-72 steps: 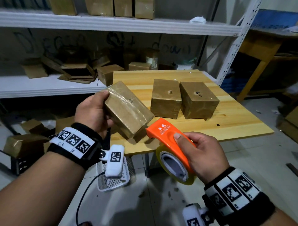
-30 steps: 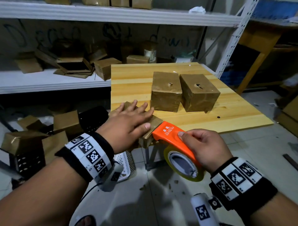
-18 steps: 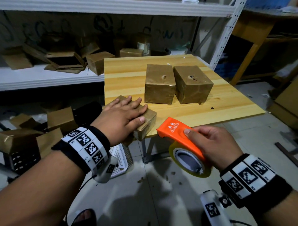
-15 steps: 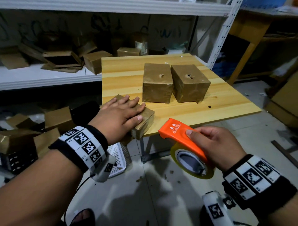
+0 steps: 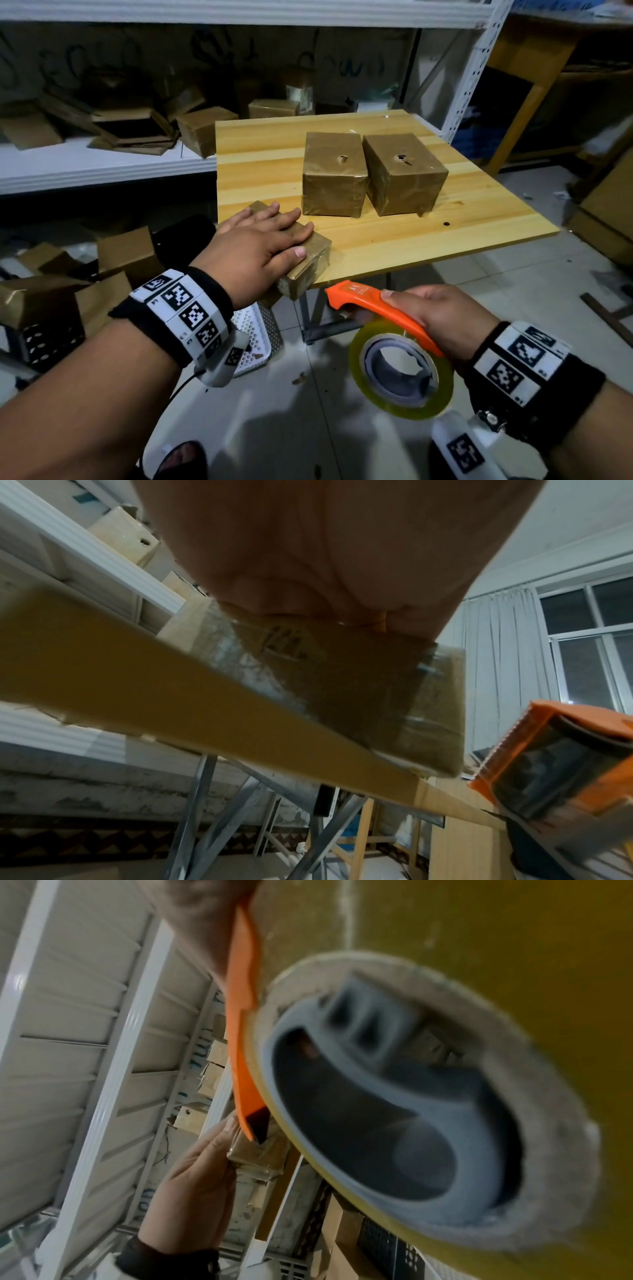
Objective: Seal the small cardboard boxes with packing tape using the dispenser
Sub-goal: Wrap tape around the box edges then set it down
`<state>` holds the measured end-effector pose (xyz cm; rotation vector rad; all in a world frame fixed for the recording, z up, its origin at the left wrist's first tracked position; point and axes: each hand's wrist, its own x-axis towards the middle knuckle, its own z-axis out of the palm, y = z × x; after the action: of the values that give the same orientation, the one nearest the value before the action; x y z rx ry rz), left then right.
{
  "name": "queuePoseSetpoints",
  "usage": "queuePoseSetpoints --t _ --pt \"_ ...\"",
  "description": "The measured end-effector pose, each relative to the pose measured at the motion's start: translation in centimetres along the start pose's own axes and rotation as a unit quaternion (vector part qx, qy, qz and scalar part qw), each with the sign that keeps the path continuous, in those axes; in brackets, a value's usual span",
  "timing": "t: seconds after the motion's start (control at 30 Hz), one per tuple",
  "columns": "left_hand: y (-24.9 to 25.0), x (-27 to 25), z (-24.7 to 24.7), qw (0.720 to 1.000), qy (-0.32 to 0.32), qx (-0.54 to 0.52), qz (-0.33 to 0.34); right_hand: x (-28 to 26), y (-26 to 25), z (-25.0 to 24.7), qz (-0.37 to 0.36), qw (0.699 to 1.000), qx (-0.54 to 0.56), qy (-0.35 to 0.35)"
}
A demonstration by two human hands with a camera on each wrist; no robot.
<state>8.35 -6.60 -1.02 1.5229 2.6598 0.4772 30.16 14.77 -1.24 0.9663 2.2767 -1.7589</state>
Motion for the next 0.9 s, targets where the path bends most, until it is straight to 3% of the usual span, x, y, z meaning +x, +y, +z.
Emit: queuePoseSetpoints --t 0.23,0.5,0.63,0.8,0.9 --pt "-0.1 0.1 0.2 1.000 0.013 -0.010 0.003 -0.9 -0.9 0.9 -0.081 0.986 -0.126 0.080" --pt "-0.1 0.0 0.3 0.999 0.021 -0.024 0.014 -0.7 -1.5 0.0 -0.033 0.990 -0.126 0.044" --pt "0.1 0.0 0.5 0.999 0.025 -0.029 0.015 -0.2 -1.9 0.5 -0.057 0.969 -0.221 0.090" --pt "-0.2 -0.1 0.6 0.999 0.031 -0.025 0.021 0.0 -2.7 0.8 -0.060 0.960 -0.261 0.079" --pt "-0.3 0.1 0.5 0.999 0.032 -0.028 0.016 0.4 -4.0 0.7 -0.076 0.939 -0.328 0.068"
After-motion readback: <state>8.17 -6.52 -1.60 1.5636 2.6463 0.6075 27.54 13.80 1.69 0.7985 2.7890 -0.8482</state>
